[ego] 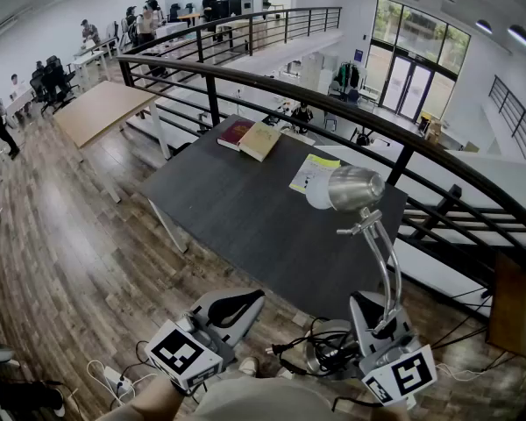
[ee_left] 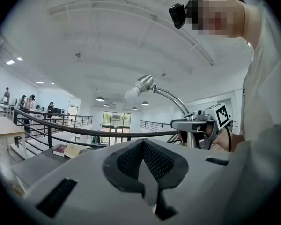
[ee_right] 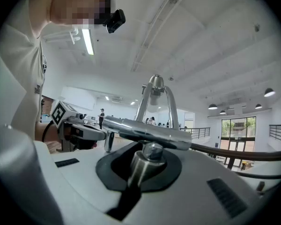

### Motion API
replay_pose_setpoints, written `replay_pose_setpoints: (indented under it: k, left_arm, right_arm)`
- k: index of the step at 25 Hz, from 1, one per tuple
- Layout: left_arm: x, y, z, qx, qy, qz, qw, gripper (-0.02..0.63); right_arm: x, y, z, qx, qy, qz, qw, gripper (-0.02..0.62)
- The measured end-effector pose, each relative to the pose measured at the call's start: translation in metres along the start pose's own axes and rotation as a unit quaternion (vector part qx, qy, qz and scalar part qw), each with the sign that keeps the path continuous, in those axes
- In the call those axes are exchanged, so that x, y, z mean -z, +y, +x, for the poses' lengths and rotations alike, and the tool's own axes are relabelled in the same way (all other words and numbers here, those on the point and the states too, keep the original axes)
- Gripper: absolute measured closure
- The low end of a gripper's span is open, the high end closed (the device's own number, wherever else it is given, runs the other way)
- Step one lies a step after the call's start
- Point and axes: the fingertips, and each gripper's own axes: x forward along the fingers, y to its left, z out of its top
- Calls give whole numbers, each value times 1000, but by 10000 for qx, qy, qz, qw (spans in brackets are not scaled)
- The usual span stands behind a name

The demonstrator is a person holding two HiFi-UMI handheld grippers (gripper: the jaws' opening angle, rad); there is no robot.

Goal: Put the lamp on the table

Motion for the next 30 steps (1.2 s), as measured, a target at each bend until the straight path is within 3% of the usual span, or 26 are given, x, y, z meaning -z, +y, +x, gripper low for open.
replay_pose_setpoints:
  k: [19,30]
  left_arm:
    - [2,-6,12,-66,-11,50,10000,601]
    - [17,-23,13,-606,-8,132,9981,601]
  right_arm:
    - [12,-11,1,-138,-11,155,9998,597]
    - [29,-14,-3,-570,-57,90,9983,597]
